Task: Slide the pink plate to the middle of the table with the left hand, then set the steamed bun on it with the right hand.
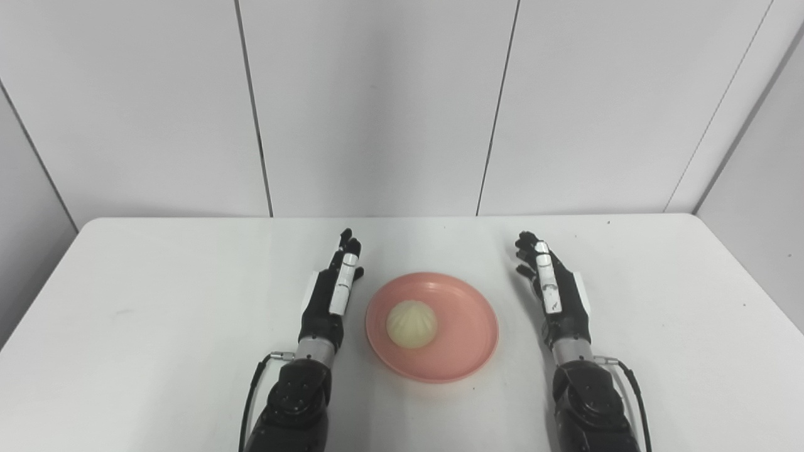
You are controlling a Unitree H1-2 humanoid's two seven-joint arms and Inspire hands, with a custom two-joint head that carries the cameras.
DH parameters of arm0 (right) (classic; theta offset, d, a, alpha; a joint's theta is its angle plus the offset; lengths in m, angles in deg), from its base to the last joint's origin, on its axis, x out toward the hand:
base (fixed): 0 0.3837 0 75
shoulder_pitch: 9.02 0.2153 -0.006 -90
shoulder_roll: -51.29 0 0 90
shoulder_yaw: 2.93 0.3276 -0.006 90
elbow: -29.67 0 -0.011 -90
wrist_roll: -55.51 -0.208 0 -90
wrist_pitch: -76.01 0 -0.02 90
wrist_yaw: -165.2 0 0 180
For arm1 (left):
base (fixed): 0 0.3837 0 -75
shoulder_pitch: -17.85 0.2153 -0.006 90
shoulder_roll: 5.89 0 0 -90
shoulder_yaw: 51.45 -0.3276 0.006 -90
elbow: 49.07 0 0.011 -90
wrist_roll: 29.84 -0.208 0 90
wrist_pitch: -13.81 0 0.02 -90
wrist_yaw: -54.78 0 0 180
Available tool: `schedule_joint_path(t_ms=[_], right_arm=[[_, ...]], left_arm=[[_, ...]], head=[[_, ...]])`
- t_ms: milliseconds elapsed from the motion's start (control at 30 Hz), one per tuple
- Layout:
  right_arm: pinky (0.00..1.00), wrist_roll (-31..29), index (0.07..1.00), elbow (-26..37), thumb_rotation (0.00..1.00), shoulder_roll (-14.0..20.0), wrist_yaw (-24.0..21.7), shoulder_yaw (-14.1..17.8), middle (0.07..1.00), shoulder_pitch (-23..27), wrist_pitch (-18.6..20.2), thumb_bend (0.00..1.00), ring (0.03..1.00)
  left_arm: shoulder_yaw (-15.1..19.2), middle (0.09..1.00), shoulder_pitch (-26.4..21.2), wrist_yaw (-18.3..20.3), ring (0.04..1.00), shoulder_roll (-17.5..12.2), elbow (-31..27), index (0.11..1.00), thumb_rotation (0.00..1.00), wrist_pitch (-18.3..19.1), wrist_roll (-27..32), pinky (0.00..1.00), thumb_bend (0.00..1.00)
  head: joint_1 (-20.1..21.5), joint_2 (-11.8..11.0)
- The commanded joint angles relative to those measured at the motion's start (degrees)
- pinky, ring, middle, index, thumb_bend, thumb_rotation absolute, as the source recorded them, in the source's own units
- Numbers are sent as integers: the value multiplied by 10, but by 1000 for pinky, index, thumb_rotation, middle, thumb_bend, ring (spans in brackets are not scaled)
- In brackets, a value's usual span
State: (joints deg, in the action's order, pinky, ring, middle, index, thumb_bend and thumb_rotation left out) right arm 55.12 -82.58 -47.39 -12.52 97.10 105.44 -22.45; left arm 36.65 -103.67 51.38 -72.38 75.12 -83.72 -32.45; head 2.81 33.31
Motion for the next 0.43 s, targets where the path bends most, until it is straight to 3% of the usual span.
schedule_joint_path(t_ms=[0, 133, 400], right_arm=[[834, 12, 813, 11, 967, 6, 6, -8, 845, -7, -36, 796, 854], [842, 11, 829, 13, 971, 13, -1, -21, 862, -10, -55, 752, 868], [867, -56, 821, 31, 946, -5, -13, -10, 849, -18, -18, 786, 869]], left_arm=[[6, 1000, -8, -3, 1000, -2, -15, 1000, 993, 7, 8, 1000, 675], [8, 1000, -9, -6, 1000, -3, -19, 1000, 997, -2, 10, 1000, 691], [3, 1000, -14, -11, 1000, -9, -2, 1000, 1000, -30, 2, 1000, 710]], head=[[0, 1], [3, 1], [3, 0]])
